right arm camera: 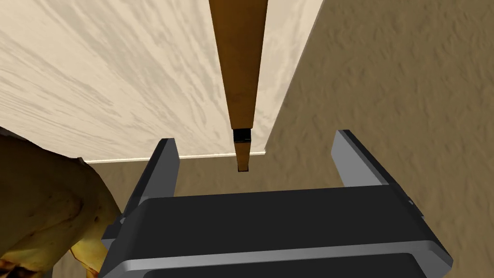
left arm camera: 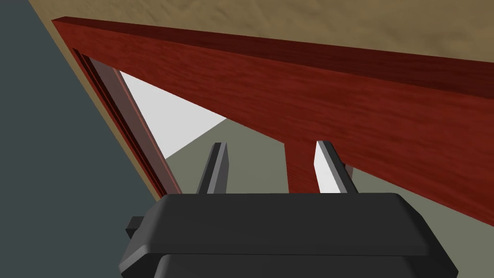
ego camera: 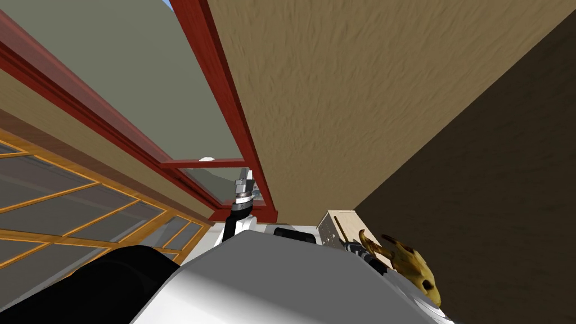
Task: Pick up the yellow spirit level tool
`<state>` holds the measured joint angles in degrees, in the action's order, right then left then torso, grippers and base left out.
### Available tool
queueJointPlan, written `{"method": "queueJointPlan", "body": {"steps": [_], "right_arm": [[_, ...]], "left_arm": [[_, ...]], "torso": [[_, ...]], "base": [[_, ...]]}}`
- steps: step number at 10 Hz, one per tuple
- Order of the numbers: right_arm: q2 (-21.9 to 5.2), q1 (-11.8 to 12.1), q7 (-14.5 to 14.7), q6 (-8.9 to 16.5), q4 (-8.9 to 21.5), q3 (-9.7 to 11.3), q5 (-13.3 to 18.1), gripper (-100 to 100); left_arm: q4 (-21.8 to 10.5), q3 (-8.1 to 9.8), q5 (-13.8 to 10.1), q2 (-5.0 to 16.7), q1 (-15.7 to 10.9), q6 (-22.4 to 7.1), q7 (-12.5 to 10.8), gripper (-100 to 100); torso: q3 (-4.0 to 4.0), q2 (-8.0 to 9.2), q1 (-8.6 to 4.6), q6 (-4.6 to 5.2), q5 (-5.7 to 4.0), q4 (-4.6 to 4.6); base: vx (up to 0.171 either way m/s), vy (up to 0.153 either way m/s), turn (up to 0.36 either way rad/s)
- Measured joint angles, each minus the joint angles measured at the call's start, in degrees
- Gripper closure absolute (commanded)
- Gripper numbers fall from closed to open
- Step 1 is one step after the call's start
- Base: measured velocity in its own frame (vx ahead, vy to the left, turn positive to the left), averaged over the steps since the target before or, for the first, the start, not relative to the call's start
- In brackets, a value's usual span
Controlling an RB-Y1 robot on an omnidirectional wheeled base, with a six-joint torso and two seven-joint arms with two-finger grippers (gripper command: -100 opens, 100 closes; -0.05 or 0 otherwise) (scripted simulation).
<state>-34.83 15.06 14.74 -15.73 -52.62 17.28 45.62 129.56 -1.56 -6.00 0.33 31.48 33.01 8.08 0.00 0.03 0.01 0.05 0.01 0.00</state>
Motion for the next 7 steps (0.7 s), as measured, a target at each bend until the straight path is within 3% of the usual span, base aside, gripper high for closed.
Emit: {"method": "queueJointPlan", "body": {"steps": [4,5,7], "right_arm": [[3.5,-1.9,1.5,2.8,1.4,0.8,-0.2,-100],[3.6,-2.0,1.6,3.0,1.4,0.8,-0.2,100],[3.5,-2.0,1.6,3.0,1.5,0.8,-0.2,100]], "left_arm": [[0.0,0.00,0.0,0.0,0.0,0.0,0.0,0],[0.0,0.00,0.0,0.0,0.0,0.0,0.0,0],[0.0,0.00,0.0,0.0,0.0,0.0,0.0,0]], "torso": [[0.03,0.06,-0.13,0.02,-0.03,0.01],[0.04,0.06,-0.02,0.03,-0.01,0.01],[0.03,0.06,0.09,0.03,-0.01,0.00]], "base": [[-0.006,-0.062,0.029],[0.000,-0.006,-0.001],[0.000,0.000,0.000]]}}
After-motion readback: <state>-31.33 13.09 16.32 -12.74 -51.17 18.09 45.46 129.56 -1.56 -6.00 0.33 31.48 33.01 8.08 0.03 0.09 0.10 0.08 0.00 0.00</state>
